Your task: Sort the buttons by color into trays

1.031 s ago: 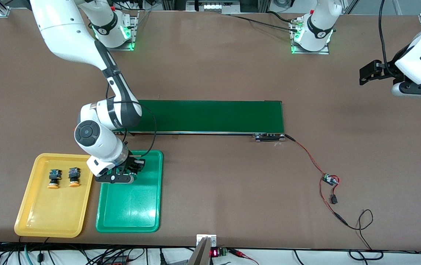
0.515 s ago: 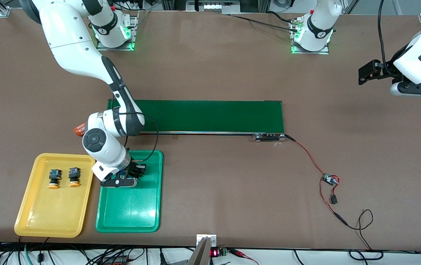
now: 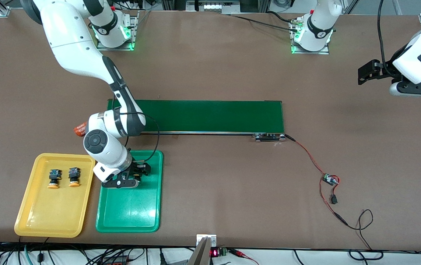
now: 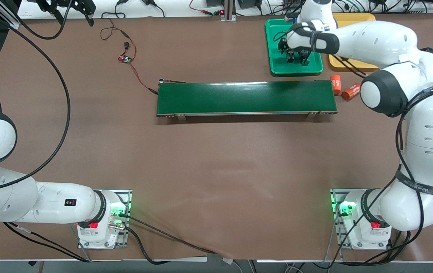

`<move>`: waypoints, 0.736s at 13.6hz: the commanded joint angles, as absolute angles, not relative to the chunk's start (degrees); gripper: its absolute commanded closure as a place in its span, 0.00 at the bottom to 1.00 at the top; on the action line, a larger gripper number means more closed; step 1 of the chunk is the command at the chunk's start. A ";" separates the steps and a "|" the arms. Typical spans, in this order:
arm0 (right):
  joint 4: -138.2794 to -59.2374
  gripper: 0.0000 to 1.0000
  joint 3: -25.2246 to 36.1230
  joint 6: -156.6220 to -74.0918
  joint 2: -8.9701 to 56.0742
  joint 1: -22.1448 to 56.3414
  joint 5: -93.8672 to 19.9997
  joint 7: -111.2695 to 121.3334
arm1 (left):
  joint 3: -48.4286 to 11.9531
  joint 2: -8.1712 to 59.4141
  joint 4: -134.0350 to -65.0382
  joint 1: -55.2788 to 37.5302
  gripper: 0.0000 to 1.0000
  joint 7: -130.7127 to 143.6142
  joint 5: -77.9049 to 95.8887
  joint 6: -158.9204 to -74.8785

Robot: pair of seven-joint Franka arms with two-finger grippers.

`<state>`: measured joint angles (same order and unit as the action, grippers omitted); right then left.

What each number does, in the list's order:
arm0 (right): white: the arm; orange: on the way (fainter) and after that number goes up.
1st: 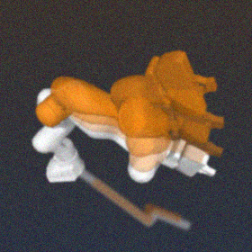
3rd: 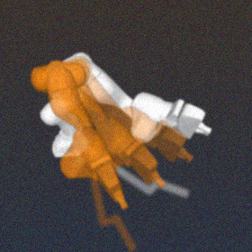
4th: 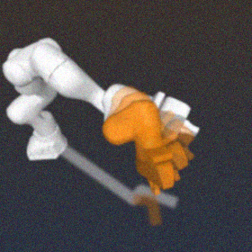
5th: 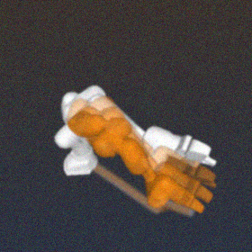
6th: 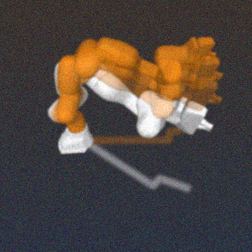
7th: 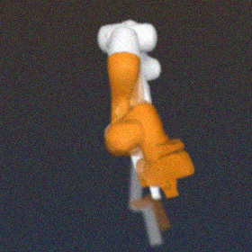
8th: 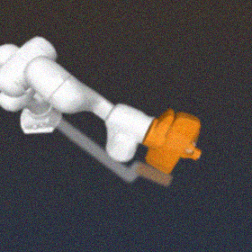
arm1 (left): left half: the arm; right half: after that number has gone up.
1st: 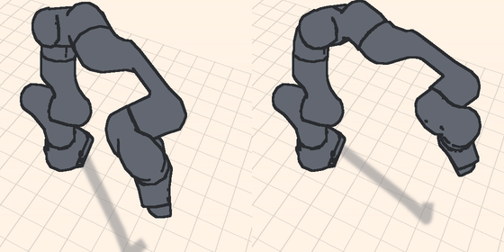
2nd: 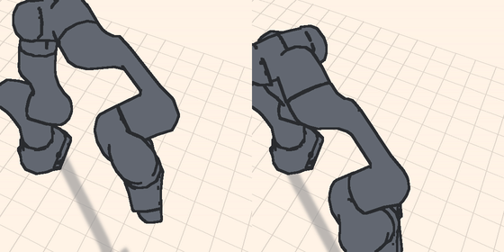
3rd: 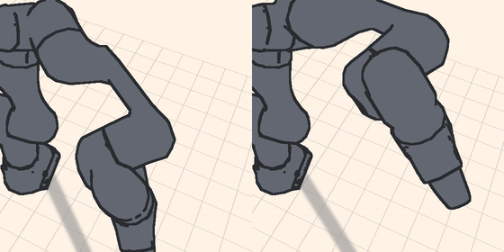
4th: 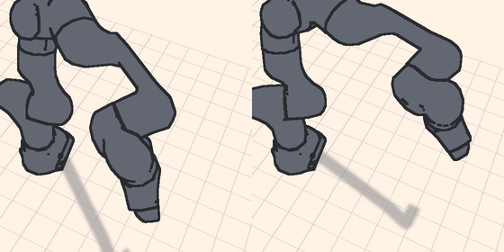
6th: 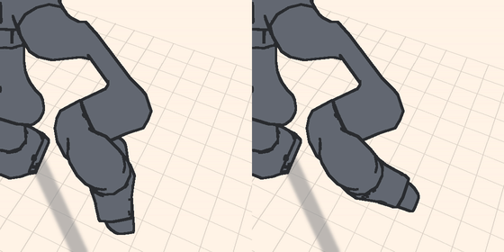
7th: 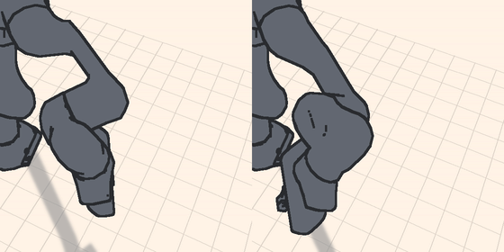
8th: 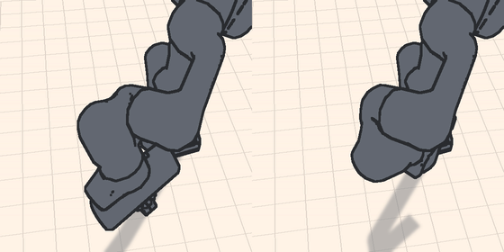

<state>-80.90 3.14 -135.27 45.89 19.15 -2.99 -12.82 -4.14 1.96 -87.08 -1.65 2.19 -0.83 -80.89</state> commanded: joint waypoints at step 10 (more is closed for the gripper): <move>-81.74 0.00 7.20 -101.01 18.47 11.34 -1.07 -6.98 | -4.39 2.29 -85.61 -1.76 0.00 1.49 -1.93 -79.63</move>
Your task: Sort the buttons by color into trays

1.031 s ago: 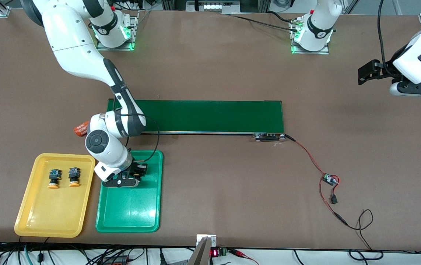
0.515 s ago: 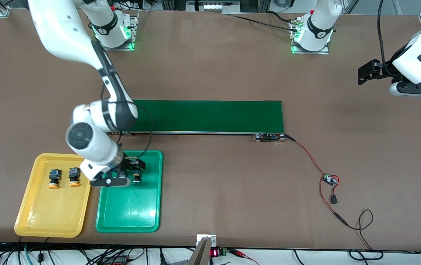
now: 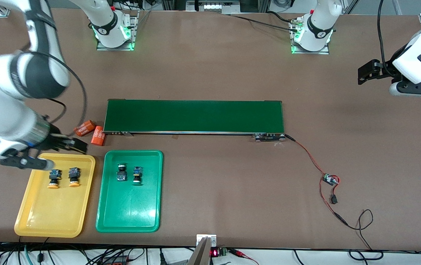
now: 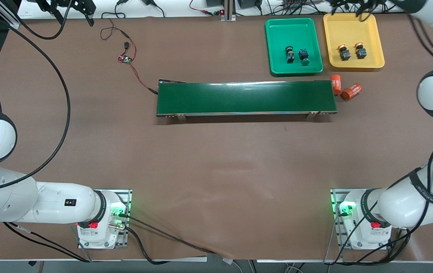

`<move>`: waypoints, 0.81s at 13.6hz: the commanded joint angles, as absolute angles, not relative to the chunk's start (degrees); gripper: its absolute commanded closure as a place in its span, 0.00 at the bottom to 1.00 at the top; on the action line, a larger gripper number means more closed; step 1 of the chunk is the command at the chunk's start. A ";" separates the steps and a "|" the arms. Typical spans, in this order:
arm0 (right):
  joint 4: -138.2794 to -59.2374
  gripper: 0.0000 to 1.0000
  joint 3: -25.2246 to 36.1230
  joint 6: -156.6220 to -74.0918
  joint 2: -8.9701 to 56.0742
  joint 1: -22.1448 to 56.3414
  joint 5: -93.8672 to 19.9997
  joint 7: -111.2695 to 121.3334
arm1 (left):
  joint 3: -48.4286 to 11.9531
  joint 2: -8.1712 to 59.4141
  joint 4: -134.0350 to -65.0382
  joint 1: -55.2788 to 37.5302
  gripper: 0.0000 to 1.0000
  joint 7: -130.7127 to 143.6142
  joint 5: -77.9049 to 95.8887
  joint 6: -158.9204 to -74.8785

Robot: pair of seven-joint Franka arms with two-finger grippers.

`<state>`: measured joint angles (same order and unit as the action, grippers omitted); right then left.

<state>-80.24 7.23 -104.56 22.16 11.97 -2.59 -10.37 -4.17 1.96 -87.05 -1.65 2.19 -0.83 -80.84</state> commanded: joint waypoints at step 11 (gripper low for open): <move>-86.03 0.00 12.57 -91.04 7.57 7.47 -0.88 2.46 | -4.31 2.29 -85.61 -1.76 0.00 1.23 -1.93 -79.63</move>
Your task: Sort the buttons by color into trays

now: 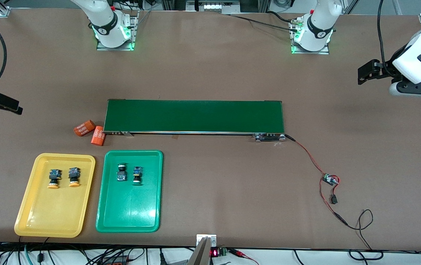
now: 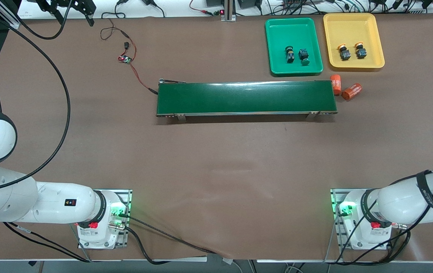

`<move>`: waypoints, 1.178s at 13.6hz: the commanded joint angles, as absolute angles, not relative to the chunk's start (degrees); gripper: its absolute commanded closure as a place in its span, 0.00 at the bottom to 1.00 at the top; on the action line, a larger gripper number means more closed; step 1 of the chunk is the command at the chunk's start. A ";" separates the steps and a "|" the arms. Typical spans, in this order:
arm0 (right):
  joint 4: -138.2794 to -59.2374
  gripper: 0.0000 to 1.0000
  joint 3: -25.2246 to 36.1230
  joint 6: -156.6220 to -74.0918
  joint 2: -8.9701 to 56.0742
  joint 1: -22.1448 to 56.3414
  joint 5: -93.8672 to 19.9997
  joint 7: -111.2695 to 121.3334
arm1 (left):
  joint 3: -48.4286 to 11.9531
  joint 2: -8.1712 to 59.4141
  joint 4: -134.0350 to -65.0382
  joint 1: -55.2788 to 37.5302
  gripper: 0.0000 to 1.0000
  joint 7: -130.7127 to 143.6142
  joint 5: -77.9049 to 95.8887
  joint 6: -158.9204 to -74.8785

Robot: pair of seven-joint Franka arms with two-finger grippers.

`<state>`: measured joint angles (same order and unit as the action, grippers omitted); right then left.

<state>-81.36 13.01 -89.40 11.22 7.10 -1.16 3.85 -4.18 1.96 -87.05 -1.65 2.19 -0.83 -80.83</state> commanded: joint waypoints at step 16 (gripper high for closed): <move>-95.10 0.00 12.22 -90.53 -1.41 10.11 0.70 2.11 | -4.22 2.29 -85.61 -1.67 0.00 1.05 -1.93 -79.63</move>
